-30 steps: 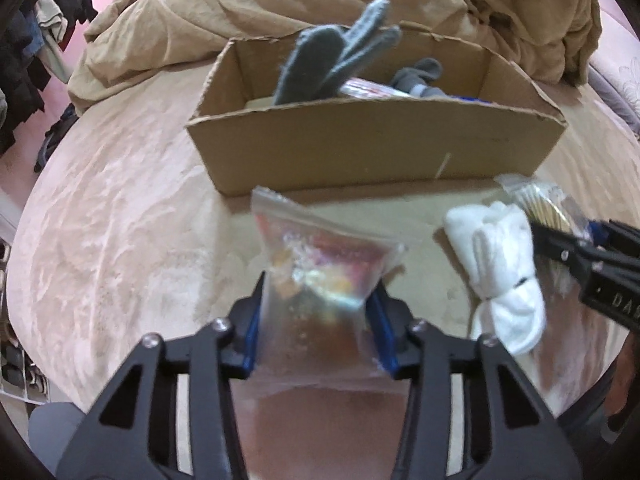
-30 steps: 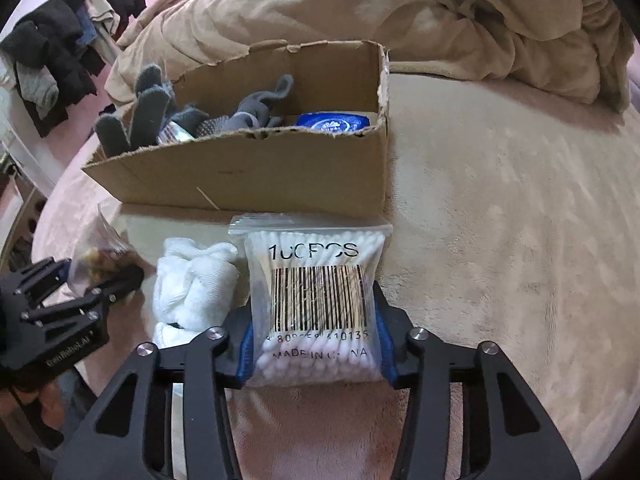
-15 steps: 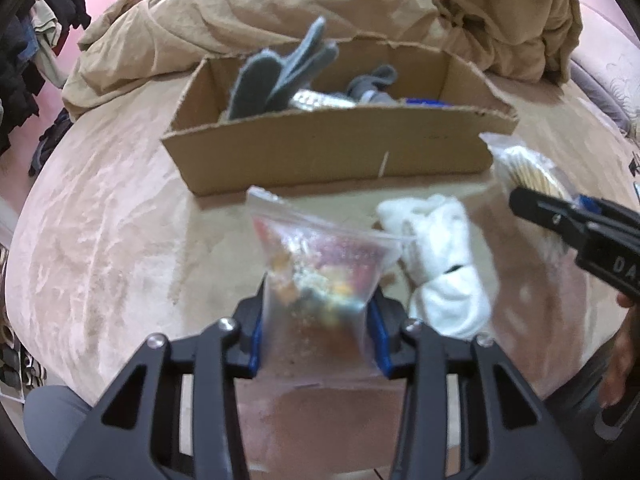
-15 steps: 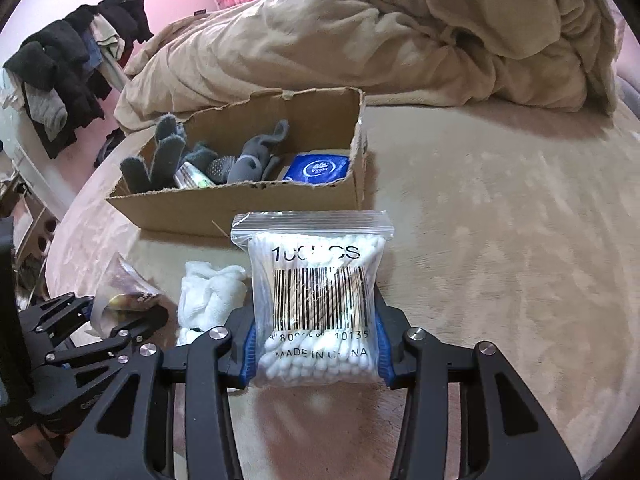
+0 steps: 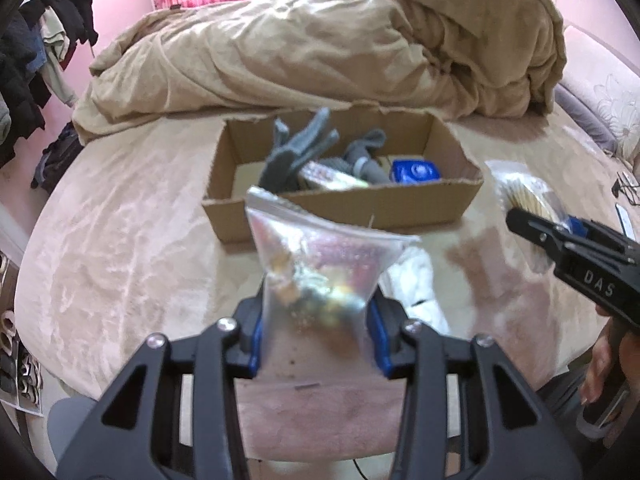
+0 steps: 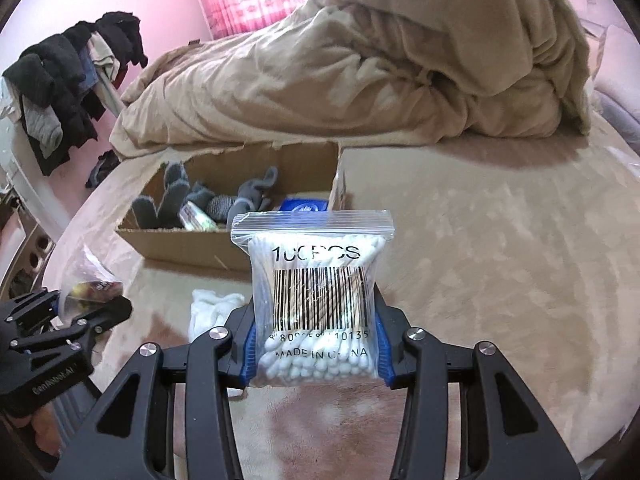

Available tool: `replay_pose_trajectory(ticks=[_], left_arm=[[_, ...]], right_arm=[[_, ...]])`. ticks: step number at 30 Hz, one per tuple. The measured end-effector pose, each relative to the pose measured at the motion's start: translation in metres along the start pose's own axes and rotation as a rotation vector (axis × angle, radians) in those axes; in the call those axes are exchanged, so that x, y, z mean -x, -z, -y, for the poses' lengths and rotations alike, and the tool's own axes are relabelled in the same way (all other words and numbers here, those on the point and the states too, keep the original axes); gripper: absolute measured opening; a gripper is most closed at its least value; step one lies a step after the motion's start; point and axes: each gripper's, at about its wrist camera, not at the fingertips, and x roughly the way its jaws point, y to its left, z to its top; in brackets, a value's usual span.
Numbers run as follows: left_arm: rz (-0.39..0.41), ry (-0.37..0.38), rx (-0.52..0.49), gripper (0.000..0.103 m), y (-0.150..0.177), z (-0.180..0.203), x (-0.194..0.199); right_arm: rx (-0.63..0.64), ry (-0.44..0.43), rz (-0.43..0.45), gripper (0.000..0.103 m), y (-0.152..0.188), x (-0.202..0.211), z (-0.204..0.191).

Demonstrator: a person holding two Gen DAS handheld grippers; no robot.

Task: Organize objects
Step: 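Carry both bags into the box and open both grippers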

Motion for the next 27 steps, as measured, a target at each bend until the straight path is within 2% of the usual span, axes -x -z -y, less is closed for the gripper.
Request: replay_pose_trajectory(ticks=[6, 13, 20, 27], left_arm=[[0.051, -0.008, 0.006, 0.042, -0.016, -0.008, 0.016], [0.101, -0.018, 0.022, 0.042, -0.037, -0.022, 0.027], [0.166, -0.021, 0.025, 0.042, -0.066, -0.032, 0.034], [0.194, -0.013, 0.018, 0.042, -0.088, -0.044, 0.022]], right_arm=[[0.008, 0.003, 0.060, 0.047, -0.012, 0.023, -0.005], [0.046, -0.005, 0.144, 0.047, -0.042, 0.050, -0.020], [0.094, -0.014, 0.189, 0.047, -0.082, 0.055, -0.034], [0.095, -0.034, 0.187, 0.047, -0.114, 0.040, -0.033]])
